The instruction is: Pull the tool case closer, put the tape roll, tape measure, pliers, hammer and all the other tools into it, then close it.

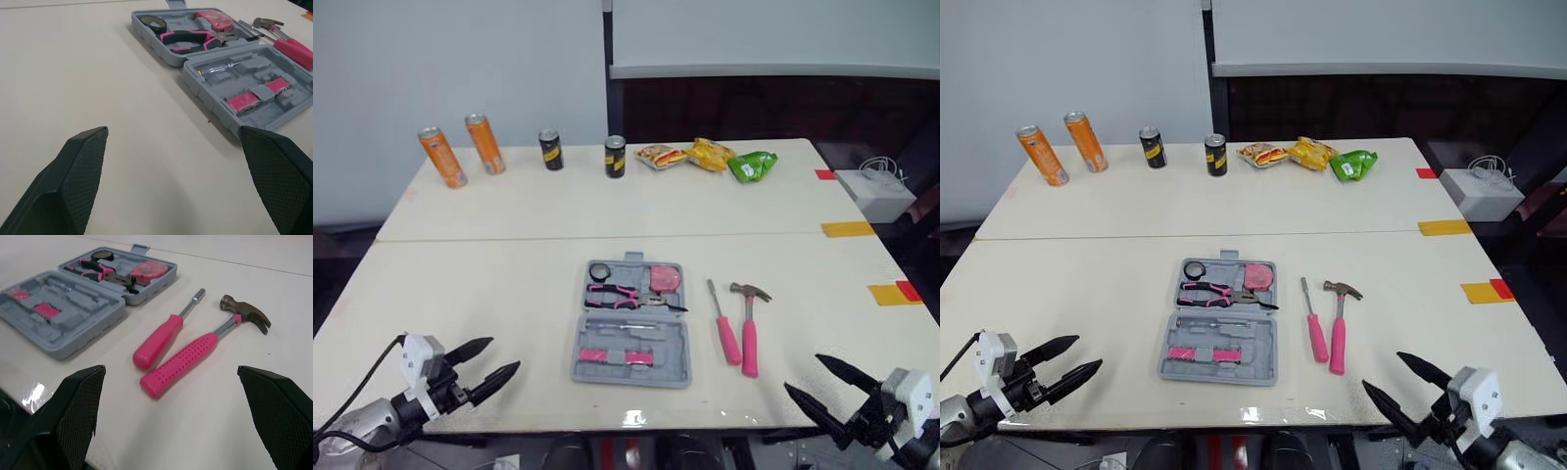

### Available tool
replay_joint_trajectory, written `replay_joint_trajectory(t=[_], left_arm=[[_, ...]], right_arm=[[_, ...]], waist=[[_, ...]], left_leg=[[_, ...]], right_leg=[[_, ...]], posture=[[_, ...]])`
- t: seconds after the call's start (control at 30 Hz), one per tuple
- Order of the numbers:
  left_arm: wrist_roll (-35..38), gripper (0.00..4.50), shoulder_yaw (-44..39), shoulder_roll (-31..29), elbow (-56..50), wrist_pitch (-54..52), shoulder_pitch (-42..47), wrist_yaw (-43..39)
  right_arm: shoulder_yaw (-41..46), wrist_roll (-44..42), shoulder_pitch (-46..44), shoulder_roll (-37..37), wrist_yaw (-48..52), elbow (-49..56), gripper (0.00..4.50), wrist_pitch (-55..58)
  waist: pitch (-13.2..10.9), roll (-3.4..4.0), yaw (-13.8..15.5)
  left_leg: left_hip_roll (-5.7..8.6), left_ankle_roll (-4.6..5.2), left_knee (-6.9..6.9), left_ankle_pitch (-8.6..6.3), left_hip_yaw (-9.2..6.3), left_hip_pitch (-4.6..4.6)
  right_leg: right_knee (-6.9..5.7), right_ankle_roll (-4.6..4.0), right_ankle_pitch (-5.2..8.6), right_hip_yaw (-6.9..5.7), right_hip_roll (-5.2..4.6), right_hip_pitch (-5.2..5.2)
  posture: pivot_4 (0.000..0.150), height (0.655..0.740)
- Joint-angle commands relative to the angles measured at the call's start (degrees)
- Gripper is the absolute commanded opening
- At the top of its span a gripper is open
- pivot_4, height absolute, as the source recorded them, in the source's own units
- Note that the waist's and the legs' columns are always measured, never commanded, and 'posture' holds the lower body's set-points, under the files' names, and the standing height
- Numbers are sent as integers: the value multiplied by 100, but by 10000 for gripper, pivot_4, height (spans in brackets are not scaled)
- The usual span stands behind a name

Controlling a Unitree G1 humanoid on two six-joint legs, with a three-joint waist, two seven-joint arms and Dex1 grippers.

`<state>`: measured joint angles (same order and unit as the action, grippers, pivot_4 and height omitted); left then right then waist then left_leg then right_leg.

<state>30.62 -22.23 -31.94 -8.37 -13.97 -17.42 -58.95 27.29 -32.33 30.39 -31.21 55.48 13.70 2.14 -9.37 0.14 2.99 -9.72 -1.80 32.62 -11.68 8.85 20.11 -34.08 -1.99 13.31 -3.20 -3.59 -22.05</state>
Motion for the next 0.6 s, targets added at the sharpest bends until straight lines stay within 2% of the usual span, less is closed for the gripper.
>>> replay_joint_trajectory(t=[0.03,0.33,0.43,0.6], left_arm=[[307,44826,130,-151,-471,-151,246,-97],[852,44826,806,-659,-1301,-881,1320,-348],[1122,44826,1102,-745,-1679,-1303,1921,-183],[1420,44826,1334,-841,-2022,-1823,2593,36]], right_arm=[[15,-68,-418,-252,-662,490,45000,687],[-530,572,-2217,-836,-2804,829,45000,3151],[-580,110,-3004,-432,-3550,843,45000,4337],[-822,402,-3398,194,-4404,1045,45000,4822]], waist=[[1,2,0],[10,20,-6],[10,21,-6],[17,38,-1]], left_leg=[[0,2,-3,1,0,0],[1,18,-2,24,4,-13],[0,14,2,28,3,-11],[-3,-5,11,41,7,-4]], right_leg=[[0,-1,0,-1,0,-1],[-31,-3,-1,-1,0,-8],[-53,-10,5,0,1,-15],[-116,-39,25,5,1,-52]], posture=[[1500,7400],[1500,7400],[1500,7400],[1500,7400]])
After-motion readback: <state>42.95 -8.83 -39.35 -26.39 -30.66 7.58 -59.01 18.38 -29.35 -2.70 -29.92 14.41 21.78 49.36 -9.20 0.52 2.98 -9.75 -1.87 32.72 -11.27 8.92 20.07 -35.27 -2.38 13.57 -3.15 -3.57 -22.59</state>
